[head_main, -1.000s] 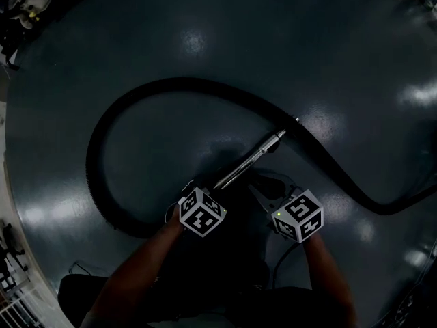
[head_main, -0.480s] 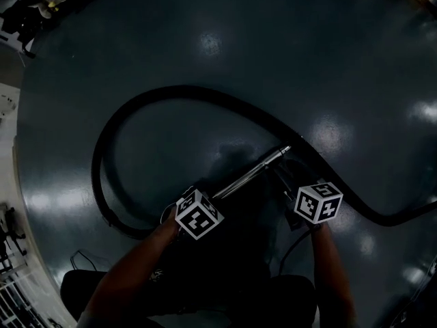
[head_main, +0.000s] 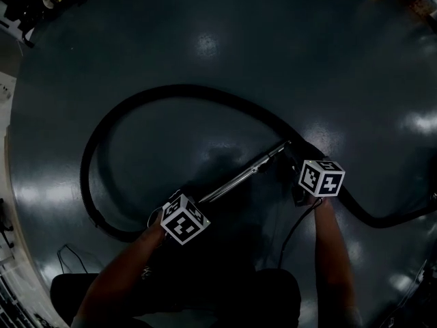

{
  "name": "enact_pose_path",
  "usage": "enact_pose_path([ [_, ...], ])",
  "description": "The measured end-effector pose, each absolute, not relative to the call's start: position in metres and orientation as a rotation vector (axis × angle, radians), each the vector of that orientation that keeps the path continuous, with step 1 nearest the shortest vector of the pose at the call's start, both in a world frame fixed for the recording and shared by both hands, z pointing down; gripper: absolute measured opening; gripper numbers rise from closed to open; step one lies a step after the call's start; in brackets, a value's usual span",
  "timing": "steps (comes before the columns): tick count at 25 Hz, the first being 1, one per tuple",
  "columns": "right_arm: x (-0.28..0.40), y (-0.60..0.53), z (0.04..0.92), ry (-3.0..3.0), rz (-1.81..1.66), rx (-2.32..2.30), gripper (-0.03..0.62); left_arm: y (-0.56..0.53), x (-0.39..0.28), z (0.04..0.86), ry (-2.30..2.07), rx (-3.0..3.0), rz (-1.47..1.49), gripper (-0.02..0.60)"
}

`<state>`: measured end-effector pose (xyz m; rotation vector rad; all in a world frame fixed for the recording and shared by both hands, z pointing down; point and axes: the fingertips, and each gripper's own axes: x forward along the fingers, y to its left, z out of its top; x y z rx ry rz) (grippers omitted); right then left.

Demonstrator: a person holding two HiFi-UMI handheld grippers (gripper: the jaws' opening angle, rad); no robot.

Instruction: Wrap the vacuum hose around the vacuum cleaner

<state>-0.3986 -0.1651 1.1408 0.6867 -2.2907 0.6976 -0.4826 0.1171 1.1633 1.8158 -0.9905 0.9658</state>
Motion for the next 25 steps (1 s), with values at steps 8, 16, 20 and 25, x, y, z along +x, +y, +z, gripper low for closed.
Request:
enact_pose_path([
  [8,-0.412,-0.175,1.112,-2.392,0.829,0.688,0.241,0.119,-0.492,1.157,-1.051,1.820,0.965,0.179],
  [16,-0.429,-0.107,1.067,-2.525,1.143,0.593,0.330,0.097,-0.498,1.143,-1.129,1.822,0.852,0.179],
  [20,-0.450,-0.068,1.073,-2.487,1.264,0.459,0.330,0.083,-0.504,1.133,-1.169,1.823,0.810,0.179],
  [25,-0.489,-0.034,1.077,-2.432,1.413,0.301,0.330,0.062,-0.505,1.108,-1.218,1.834,0.728,0.179],
])
